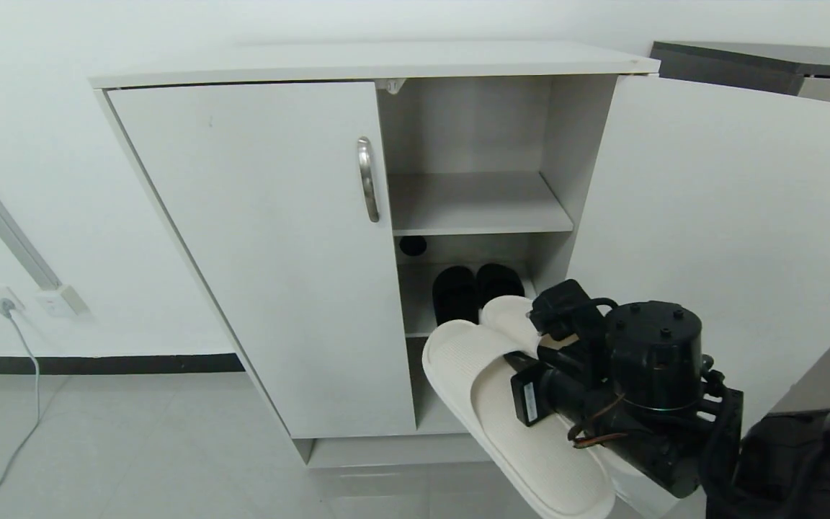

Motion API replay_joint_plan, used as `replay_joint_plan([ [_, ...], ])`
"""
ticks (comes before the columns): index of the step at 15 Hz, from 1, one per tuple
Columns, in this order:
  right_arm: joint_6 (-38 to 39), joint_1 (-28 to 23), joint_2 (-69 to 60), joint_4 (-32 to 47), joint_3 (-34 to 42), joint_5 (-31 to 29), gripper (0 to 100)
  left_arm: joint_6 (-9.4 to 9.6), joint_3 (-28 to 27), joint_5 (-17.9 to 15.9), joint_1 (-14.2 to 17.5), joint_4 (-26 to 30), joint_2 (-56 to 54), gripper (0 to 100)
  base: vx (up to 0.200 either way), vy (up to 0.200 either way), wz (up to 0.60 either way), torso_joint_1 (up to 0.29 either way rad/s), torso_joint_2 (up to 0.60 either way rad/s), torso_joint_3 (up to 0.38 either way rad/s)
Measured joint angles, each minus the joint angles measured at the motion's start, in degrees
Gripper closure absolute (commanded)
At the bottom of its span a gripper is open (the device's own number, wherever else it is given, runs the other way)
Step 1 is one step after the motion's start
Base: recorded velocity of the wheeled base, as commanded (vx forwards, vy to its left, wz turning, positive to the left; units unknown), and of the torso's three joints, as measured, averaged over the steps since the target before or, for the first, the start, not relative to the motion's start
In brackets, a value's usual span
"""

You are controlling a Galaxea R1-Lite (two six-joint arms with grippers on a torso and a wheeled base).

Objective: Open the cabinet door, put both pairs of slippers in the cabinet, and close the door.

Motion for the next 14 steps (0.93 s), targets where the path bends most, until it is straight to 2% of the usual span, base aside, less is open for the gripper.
replay_joint_plan([
  [2, 1.7, 1.9, 2.0, 5.6, -5.7, -8.2, 100, 0.00, 0.0, 0.0, 0.0, 0.0, 0.0, 100, 0.000, 0.000, 0.00, 0.000, 0.00, 0.000],
  [6, 11.6, 4.4, 4.6, 28.8, -24.0, -21.6, 100, 0.10, 0.0, 0.0, 0.0, 0.0, 0.0, 100, 0.000, 0.000, 0.00, 0.000, 0.00, 0.000],
  [8, 14.3, 5.0, 6.4, 36.2, -33.8, -27.8, 100, 0.22, 0.0, 0.0, 0.0, 0.0, 0.0, 100, 0.000, 0.000, 0.00, 0.000, 0.00, 0.000],
  [11, 10.7, 4.6, 9.0, 37.6, -42.5, -30.7, 100, 0.18, 0.0, 0.0, 0.0, 0.0, 0.0, 100, 0.000, 0.000, 0.00, 0.000, 0.00, 0.000],
  [14, 8.5, 4.3, 9.9, 36.2, -45.2, -30.8, 100, 0.21, 0.0, 0.0, 0.0, 0.0, 0.0, 100, 0.000, 0.000, 0.00, 0.000, 0.00, 0.000],
])
